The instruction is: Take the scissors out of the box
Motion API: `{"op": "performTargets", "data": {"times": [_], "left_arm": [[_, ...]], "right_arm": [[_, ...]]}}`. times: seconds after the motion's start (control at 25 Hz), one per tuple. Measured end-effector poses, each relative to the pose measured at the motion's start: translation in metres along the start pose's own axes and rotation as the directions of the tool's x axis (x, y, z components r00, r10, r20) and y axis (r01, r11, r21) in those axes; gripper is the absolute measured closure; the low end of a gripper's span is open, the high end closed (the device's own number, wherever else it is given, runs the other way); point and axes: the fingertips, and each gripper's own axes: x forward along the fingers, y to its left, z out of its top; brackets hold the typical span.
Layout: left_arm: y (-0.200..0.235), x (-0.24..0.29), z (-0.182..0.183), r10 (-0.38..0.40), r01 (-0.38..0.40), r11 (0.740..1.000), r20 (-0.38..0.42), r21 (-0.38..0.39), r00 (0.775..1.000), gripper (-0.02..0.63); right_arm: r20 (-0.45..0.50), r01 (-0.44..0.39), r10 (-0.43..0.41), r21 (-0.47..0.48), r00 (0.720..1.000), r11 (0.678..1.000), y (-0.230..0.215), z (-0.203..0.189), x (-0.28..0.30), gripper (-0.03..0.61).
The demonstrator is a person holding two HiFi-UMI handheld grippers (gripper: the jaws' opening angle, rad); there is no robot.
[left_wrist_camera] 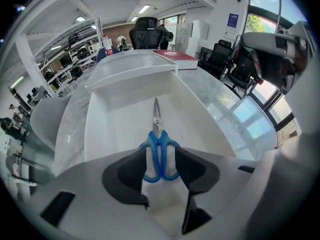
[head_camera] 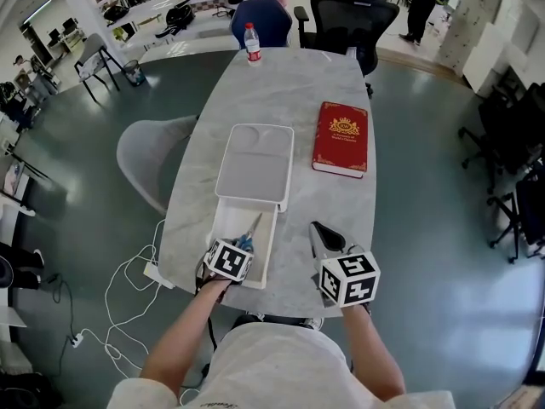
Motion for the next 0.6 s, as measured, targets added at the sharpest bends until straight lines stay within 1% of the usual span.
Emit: {"op": "performTargets", "data": {"times": [0.2,0.6], "left_arm": [[0.0034,0.0029,0.0033,0.004,-0.004,1.0,-0.019,-0.003,1.0,0.451],[0.0012,0.0068,-0.0011,-0.043,0.042,0.999,-0.067,-0.017,0.997,0.463]], "right_arm": [[-0.004,0.008,-0.008,0.003,1.0,1.0,-0.0012,-0.0006,-0.0025,0.574],[-0.012,0.024,-0.023,0.011,1.0,1.0,-0.0023,-0.0056,-0.002,0.574]]}}
